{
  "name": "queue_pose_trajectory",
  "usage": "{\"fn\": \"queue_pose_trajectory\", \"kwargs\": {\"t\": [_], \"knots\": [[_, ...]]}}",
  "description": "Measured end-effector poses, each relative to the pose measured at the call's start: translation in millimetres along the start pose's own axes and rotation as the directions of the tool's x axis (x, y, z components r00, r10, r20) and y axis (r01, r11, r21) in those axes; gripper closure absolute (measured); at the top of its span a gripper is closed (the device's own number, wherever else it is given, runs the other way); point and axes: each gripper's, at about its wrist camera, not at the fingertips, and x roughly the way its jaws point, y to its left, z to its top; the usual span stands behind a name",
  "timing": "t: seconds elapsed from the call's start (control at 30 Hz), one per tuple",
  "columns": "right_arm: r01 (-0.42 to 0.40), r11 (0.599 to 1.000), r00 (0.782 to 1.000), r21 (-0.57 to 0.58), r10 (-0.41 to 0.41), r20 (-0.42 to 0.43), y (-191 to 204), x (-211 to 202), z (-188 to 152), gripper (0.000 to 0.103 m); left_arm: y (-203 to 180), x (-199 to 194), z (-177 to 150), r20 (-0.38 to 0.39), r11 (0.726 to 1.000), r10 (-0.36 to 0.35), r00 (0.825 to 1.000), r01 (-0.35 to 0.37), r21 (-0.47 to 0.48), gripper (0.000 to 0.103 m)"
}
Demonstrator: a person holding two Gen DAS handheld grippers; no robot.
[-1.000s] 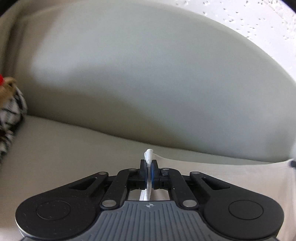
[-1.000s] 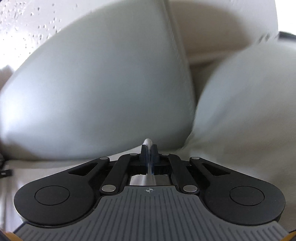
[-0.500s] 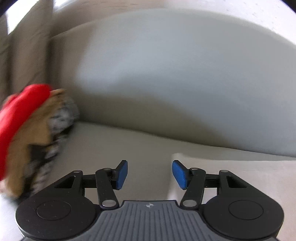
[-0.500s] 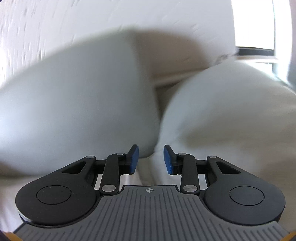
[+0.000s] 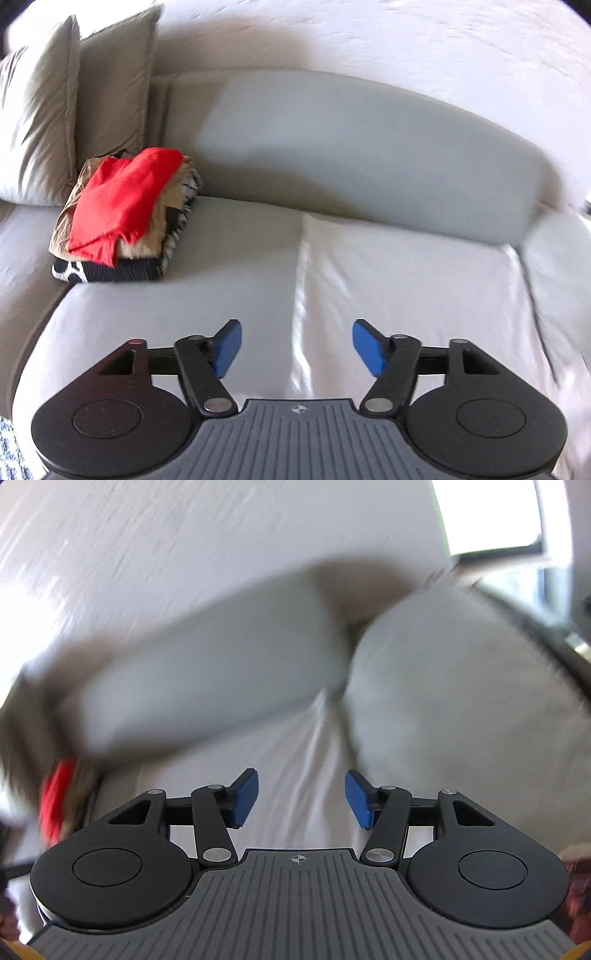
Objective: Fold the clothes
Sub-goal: 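Fold the grasped side over the shirt body with the right tool, then open the right tool and lift it off the folded side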
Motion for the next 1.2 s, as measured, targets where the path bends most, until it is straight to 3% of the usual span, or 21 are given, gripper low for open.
{"fn": "queue_pose_trajectory", "kwargs": {"t": [0.07,0.1,0.13,0.17,0.27,0.43,0.53,0.63,0.7,0.8,0.87,0.9,0.97,1.0,1.03,1.07,1.17,1.2], "knots": [[-0.022,1.000,0.995,0.016,0.023,-0.093,2,9,-40,0.048,-17,-2,-31,-0.005,0.999,-0.021,1.000,0.021,0.030,0.035],[-0.026,0.999,0.990,0.024,0.029,-0.137,1,21,-55,0.060,-28,-1,-46,-0.019,0.999,-0.023,1.000,0.024,0.049,0.035],[-0.031,0.999,0.983,0.032,0.036,-0.180,0,33,-70,0.078,-38,2,-59,-0.034,0.998,-0.018,0.999,0.021,0.066,0.036],[-0.040,0.999,0.978,0.030,0.045,-0.206,2,40,-84,0.083,-46,6,-71,-0.045,0.997,-0.005,0.999,0.009,0.081,0.037],[-0.053,0.998,0.978,0.014,0.055,-0.204,4,57,-105,0.084,-66,21,-92,-0.073,0.991,0.049,0.996,-0.040,0.126,0.043],[-0.044,0.999,0.983,0.016,0.046,-0.176,7,95,-94,0.084,-89,47,-105,-0.132,0.980,0.102,0.986,-0.077,0.182,0.043],[-0.049,0.998,0.983,0.035,0.055,-0.175,9,125,-75,0.084,-93,58,-110,-0.202,0.986,0.077,0.976,-0.045,0.160,0.045],[-0.075,0.991,0.982,0.113,0.093,-0.164,-1,152,-60,0.084,-86,61,-114,-0.216,0.993,0.041,0.976,-0.017,0.114,0.044],[-0.113,0.977,0.975,0.184,0.144,-0.169,-9,171,-52,0.084,-78,61,-113,-0.224,0.997,0.013,0.975,0.005,0.080,0.044],[-0.195,0.943,0.938,0.271,0.260,-0.231,-20,199,-46,0.084,-75,62,-114,-0.223,0.997,-0.001,0.975,0.019,0.080,0.042],[-0.105,0.959,0.952,0.263,0.174,-0.253,-30,205,-45,0.085,-76,64,-115,-0.221,0.995,0.001,0.975,0.020,0.093,0.041],[-0.059,0.966,0.963,0.254,0.122,-0.240,-38,204,-45,0.103,-76,64,-115,-0.221,0.995,0.000,0.975,0.021,0.094,0.041],[0.059,0.966,0.981,0.250,-0.010,-0.193,-58,195,-44,0.103,-75,65,-114,-0.222,0.996,-0.007,0.975,0.027,0.086,0.041],[0.147,0.958,0.981,0.247,-0.109,-0.159,-66,187,-44,0.103,-74,66,-114,-0.222,0.996,-0.012,0.975,0.031,0.081,0.041],[0.268,0.940,0.959,0.213,-0.239,-0.153,-71,183,-43,0.103,-73,66,-114,-0.221,0.996,-0.015,0.975,0.033,0.077,0.040],[0.327,0.927,0.939,0.184,-0.298,-0.169,-78,184,-43,0.103,-73,65,-114,-0.218,0.996,-0.017,0.976,0.035,0.077,0.039],[0.274,0.944,0.954,0.185,-0.242,-0.178,-74,175,-44,0.101,-72,64,-114,-0.209,0.996,-0.021,0.978,0.038,0.079,0.038],[0.255,0.953,0.961,0.162,-0.232,-0.149,-65,166,-45,0.092,-71,64,-114,-0.207,0.996,-0.023,0.978,0.040,0.076,0.038]]}}
